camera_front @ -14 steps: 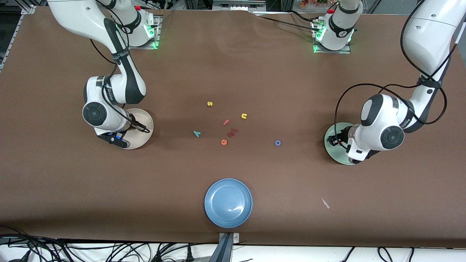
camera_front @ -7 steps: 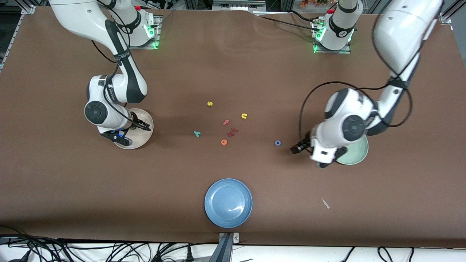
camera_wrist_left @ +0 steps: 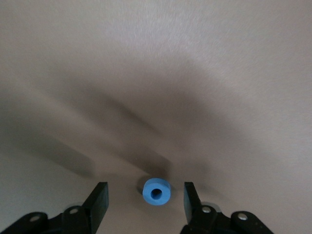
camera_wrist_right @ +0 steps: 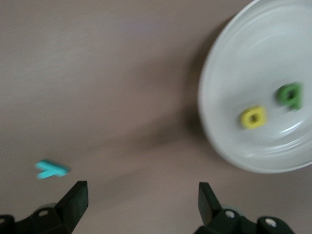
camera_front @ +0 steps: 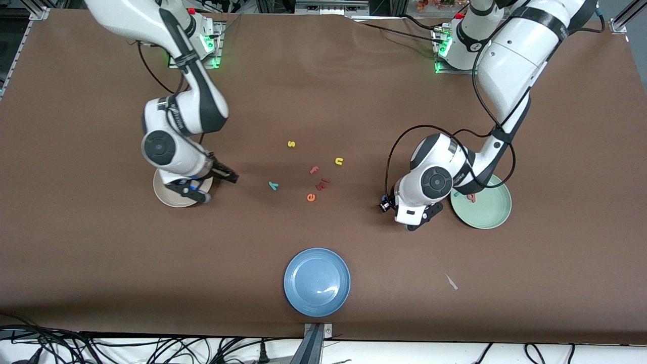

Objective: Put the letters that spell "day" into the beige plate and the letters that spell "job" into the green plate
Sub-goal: 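Grasp the cyan y and blue o with the right and left grippers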

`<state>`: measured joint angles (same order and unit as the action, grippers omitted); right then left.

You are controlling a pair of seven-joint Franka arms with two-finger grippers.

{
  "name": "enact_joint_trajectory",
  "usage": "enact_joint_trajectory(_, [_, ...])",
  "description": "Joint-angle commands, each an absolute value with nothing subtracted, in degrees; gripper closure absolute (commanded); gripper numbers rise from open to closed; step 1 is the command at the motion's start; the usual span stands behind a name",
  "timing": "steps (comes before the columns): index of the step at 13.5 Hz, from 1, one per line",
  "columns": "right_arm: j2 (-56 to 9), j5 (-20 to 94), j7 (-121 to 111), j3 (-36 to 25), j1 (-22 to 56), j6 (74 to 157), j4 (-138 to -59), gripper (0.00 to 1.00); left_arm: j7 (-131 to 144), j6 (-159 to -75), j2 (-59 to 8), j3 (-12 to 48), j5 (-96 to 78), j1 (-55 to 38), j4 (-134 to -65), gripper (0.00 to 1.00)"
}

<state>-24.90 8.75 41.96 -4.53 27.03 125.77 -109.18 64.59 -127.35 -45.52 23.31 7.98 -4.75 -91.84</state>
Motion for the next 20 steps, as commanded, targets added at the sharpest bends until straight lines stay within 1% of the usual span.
enact_joint_trajectory(1, [-29.7, 9.3, 48.5, -3.3, 29.6, 128.4, -104.3, 0.01, 65.8, -128.1, -47.1, 22.7, 7.7, -6.2, -90.0, 0.32])
enact_joint_trajectory(2, [-31.4, 9.3, 50.3, -3.3, 31.4, 130.8, -103.5, 0.01, 66.1, -128.1, -47.2, 22.7, 7.7, -6.5, -90.0, 0.32])
enact_joint_trajectory(3, [-32.4, 9.4, 51.2, -3.3, 32.6, 133.5, -103.5, 0.06, 66.9, -128.1, -47.2, 22.6, 7.7, -7.2, -90.1, 0.32])
enact_joint_trajectory(4, [-33.7, 9.4, 51.6, -3.3, 33.5, 135.6, -103.5, 0.08, 67.5, -128.1, -47.2, 22.6, 7.8, -7.2, -90.2, 0.32])
enact_joint_trajectory(5, [-34.5, 9.4, 51.7, -3.3, 33.9, 137.6, -103.6, 0.13, 67.5, -128.1, -47.2, 22.6, 7.8, -7.2, -90.3, 0.39])
enact_joint_trajectory(7, [-36.0, 9.4, 54.5, -3.2, 35.0, 140.8, -103.6, 0.19, 67.5, -128.1, -47.4, 22.5, 7.9, -7.2, -90.4, 0.54])
enact_joint_trajectory(9, [-37.3, 9.4, 55.5, -3.2, 35.9, 142.4, -103.7, 0.2, 67.5, -128.1, -47.7, 21.4, 7.9, -7.6, -90.3, 0.56])
enact_joint_trajectory(10, [-37.4, 9.4, 55.5, -3.2, 35.9, 142.6, -103.9, 0.24, 67.5, -128.1, -47.7, 21.3, 7.9, -7.8, -90.3, 0.56])
enact_joint_trajectory(12, [-38.0, 9.4, 56.9, -3.2, 36.3, 144.3, -103.8, 0.25, 67.5, -128.1, -48.2, 21.2, 7.9, -7.7, -90.3, 0.56])
enact_joint_trajectory(13, [-38.6, 9.4, 57.0, -3.3, 36.4, 144.9, -103.8, 0.28, 67.5, -128.1, -48.2, 21.2, 7.9, -7.7, -90.3, 0.58])
enact_joint_trajectory(14, [-38.6, 9.4, 57.0, -3.2, 36.4, 145.0, -103.8, 0.34, 67.6, -128.1, -48.1, 21.2, 7.8, -7.7, -90.3, 0.63])
enact_joint_trajectory(15, [-38.6, 9.4, 57.0, -3.3, 36.4, 145.1, -103.8, 0.35, 67.6, -128.1, -48.2, 21.2, 7.9, -7.7, -90.3, 0.72])
enact_joint_trajectory(16, [-38.6, 9.3, 57.0, -3.3, 36.4, 145.1, -103.8, 0.35, 67.5, -128.1, -48.1, 21.2, 7.9, -7.7, -90.3, 0.85])
enact_joint_trajectory(17, [-38.7, 9.3, 57.0, -3.3, 36.3, 145.2, -103.8, 0.36, 67.5, -128.1, -47.9, 21.2, 7.9, -7.6, -90.3, 0.95])
enact_joint_trajectory(18, [-39.0, 9.1, 56.9, -3.3, 36.4, 145.5, -103.8, 0.39, 67.4, -127.8, -47.6, 21.2, 7.9, -7.5, -90.3, 1.0])
enact_joint_trajectory(19, [-39.1, 9.2, 57.0, -3.3, 36.4, 145.5, -103.8, 0.48, 67.2, -127.4, -47.1, 21.2, 7.9, -6.8, -90.1, 1.0])
enact_joint_trajectory(20, [-39.1, 9.1, 56.8, -3.3, 36.4, 145.5, -103.9, 0.59, 67.0, -126.8, -45.8, 21.2, 7.9, -6.2, -90.2, 1.0])
